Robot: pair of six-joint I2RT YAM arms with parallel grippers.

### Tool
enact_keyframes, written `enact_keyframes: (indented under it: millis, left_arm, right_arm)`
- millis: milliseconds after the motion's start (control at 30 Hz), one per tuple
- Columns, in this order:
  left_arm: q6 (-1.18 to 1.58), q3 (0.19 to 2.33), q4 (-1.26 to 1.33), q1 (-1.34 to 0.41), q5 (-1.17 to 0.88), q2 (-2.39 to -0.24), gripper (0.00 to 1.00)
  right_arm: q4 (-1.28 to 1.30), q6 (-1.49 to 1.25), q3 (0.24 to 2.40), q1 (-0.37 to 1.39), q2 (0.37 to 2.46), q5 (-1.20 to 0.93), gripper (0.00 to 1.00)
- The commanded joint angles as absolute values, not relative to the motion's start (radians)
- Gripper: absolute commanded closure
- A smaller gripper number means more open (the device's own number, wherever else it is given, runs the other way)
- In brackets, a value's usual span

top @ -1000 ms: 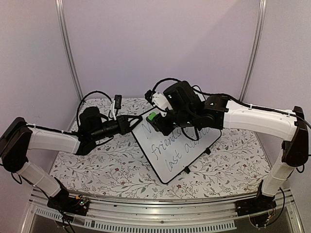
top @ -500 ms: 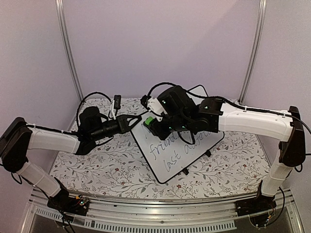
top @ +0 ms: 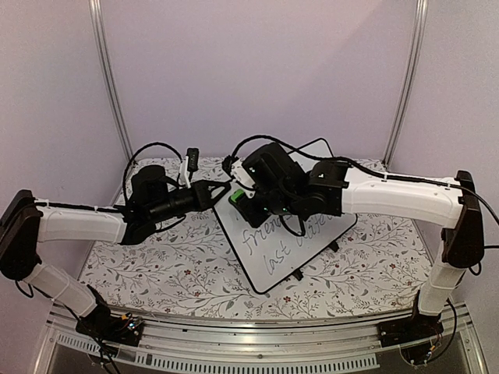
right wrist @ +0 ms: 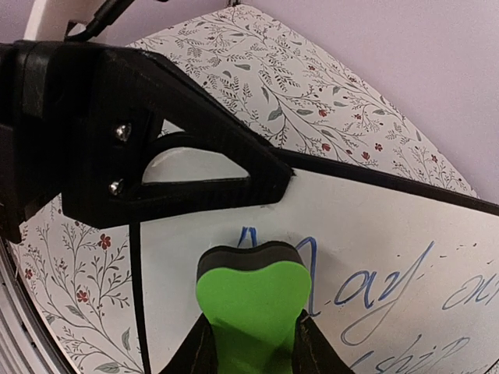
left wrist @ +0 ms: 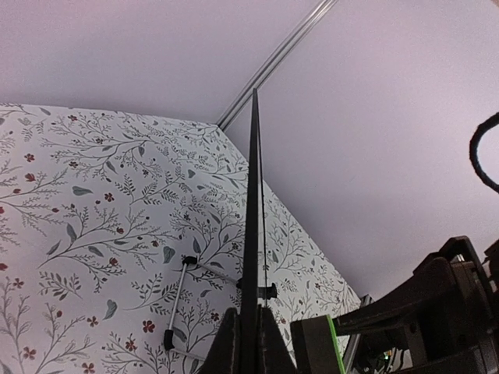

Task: Erase the whiteboard
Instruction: Hold the whiteboard at the center of the board, then erase the whiteboard at the center of the board.

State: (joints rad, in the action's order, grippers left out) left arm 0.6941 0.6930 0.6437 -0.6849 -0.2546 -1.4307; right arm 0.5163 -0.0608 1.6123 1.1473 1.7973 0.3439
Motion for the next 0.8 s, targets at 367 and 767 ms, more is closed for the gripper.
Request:
enact_keyframes:
  millis: [367, 767]
  left_arm:
    - [0.642, 0.678, 0.673, -0.701, -0.174, -1.424, 1.00]
    - [0.638, 0.668, 0.684, -0.714, -0.165, -1.422, 1.00]
  right_arm:
    - [0.541, -0.100, 1.654, 1.154, 1.799, 0.409, 0.69]
    - [0.570, -0.087, 1.751, 1.154, 1.888, 0.422, 0.68]
